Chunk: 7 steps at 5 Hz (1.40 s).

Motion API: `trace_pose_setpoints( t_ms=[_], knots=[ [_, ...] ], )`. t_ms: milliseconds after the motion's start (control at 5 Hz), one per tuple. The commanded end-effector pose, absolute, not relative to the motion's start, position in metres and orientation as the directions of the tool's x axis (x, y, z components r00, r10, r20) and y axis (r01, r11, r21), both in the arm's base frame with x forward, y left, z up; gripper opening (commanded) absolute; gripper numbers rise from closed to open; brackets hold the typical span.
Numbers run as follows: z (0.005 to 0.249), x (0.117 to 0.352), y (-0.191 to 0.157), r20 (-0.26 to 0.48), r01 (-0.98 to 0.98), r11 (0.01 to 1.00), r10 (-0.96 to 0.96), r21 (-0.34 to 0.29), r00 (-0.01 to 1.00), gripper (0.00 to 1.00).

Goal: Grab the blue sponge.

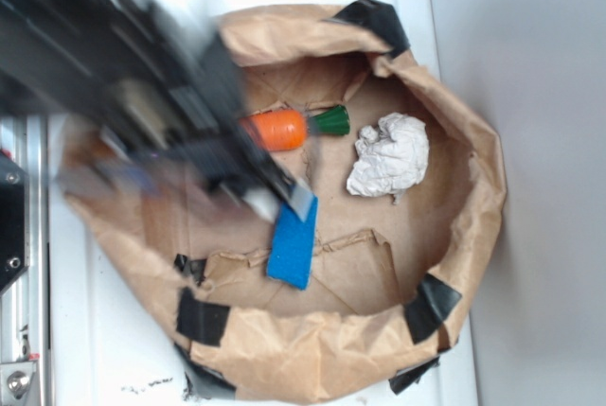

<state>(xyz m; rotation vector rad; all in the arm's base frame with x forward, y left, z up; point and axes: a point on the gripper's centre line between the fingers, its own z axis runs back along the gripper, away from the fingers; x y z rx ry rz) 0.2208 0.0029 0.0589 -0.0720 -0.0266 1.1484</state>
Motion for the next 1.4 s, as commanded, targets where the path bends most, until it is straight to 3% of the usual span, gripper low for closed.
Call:
trace_pose_setpoints(
  t_ms=[0, 600, 800, 1200],
  knots=[
    [0.066, 0.268, -0.055, 0.045, -0.859, 0.504, 0.864, -0.094, 0.502, 1.0],
    [0.066, 0.268, -0.055, 0.045, -0.859, 0.504, 0.864, -0.094, 0.502, 1.0],
    [0.048, 0.28, -0.043, 0.049, -0.874, 0.478, 0.878, -0.09, 0.475, 1.0],
    [0.04, 0.27, -0.02, 0.059, -0.876, 0.465, 0.885, -0.126, 0.461, 1.0]
  ],
)
